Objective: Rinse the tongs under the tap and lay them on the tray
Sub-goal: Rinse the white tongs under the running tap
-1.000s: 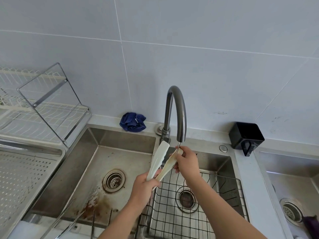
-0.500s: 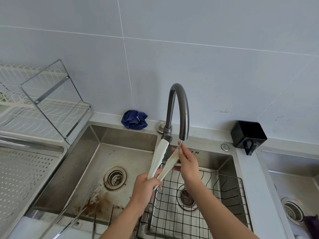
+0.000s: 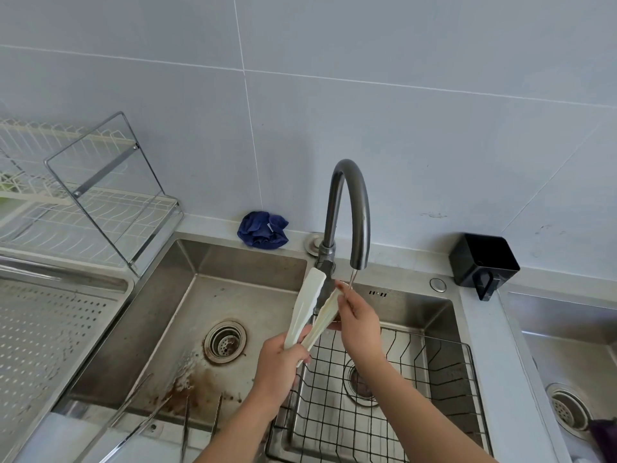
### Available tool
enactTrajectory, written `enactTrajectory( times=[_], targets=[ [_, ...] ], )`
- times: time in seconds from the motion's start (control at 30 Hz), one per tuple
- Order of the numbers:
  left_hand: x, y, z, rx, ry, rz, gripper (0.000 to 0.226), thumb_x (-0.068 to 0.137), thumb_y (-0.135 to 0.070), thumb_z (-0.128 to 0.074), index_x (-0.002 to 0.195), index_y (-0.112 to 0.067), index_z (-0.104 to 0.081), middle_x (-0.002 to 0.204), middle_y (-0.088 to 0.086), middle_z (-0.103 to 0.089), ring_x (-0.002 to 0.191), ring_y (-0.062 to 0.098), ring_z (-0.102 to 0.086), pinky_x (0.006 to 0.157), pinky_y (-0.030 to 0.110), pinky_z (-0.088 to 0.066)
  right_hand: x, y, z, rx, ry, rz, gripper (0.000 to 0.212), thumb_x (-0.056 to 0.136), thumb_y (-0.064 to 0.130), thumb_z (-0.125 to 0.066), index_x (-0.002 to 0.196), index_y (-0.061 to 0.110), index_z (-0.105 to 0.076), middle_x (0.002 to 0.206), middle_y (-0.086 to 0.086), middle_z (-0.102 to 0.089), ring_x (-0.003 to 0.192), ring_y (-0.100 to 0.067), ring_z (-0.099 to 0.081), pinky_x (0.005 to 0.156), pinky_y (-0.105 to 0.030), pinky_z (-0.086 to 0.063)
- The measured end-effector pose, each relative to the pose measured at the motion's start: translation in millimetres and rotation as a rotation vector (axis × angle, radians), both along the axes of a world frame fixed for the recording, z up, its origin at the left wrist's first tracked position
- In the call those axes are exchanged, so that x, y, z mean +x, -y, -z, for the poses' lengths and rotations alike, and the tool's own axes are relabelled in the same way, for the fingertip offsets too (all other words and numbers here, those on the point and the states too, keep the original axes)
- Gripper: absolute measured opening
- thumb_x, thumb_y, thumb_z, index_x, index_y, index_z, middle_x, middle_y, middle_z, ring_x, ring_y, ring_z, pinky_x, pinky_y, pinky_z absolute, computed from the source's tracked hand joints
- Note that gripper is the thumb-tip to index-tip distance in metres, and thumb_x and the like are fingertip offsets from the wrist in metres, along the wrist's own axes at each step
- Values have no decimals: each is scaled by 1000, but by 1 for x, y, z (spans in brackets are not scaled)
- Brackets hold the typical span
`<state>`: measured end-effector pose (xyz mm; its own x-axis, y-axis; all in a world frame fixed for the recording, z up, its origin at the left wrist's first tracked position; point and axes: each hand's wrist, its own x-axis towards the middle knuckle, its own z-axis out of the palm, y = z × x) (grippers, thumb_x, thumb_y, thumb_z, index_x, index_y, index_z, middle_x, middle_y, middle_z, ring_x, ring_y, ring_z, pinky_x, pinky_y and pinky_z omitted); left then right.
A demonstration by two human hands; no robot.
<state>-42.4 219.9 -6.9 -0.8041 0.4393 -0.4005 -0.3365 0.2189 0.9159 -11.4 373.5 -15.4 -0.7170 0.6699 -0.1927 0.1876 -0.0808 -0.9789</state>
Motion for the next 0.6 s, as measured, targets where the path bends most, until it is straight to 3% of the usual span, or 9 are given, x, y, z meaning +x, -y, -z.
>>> enactTrajectory(
  times=[0.1, 0.17, 0.27, 0.33, 0.4, 0.43, 0.5, 0.6],
  targets=[
    [0, 1, 3, -41, -76, 23, 23, 60, -21, -60, 81, -21, -69, 65, 4, -49, 62, 20, -40, 55, 39, -31, -3, -6, -3, -156, 18, 81, 28, 105, 10, -54, 119, 32, -62, 96, -7, -76, 84, -19, -78, 73, -41, -66],
    [0, 1, 3, -95, -155, 58, 5, 64, -22, -59, 68, -24, -60, 57, -4, -42, 56, 18, -36, 57, 38, -29, -5, -11, -8, -213, 58, 115, 12, 104, 12, -55, 102, 15, -67, 93, -22, -73, 82, -30, -78, 70, -45, -66],
    [0, -3, 1, -124, -224, 111, 12, 66, -21, -57, 59, -27, -50, 52, -10, -37, 51, 14, -33, 52, 31, -28, -9, -15, -10, -89, 168, 184, 30, 106, 27, -52, 92, 4, -67, 84, -26, -68, 74, -42, -74, 57, -46, -65],
    [0, -8, -2, -114, -175, 97, 4, 65, -21, -58, 64, -23, -61, 55, -7, -41, 52, 16, -34, 51, 32, -29, -10, -13, -12, -101, 171, 188, 30, 107, 26, -49, 95, 4, -66, 80, -18, -67, 71, -37, -74, 59, -48, -65],
    [-3, -9, 0, -63, -79, 38, 31, 62, -21, -59, 86, -11, -75, 63, 4, -50, 54, 17, -40, 49, 35, -33, -9, -7, -13, -212, 119, 104, 13, 103, 9, -50, 104, 5, -62, 89, -13, -74, 79, -30, -75, 71, -51, -65],
    [-4, -9, 1, -46, -39, 11, 36, 61, -21, -60, 91, -15, -78, 66, 8, -53, 53, 17, -43, 47, 33, -35, -9, -3, -13, -273, 92, 49, 16, 99, 0, -49, 109, 6, -59, 93, -12, -77, 80, -28, -76, 73, -49, -65],
    [-3, -8, 1, -4, 13, -27, 38, 60, -19, -61, 92, -23, -81, 70, 10, -57, 54, 17, -47, 44, 30, -38, -9, 4, -12, -357, 45, -26, 25, 93, -8, -47, 114, 5, -55, 89, -10, -79, 75, -25, -77, 66, -41, -65],
    [0, -8, 3, 22, 18, -25, 39, 62, -20, -61, 96, -22, -81, 73, 8, -59, 59, 22, -48, 44, 29, -39, -13, 1, -15, -351, 73, 81, 13, 99, 2, -46, 107, 3, -57, 79, -11, -79, 67, -30, -76, 60, -41, -64]
  ],
)
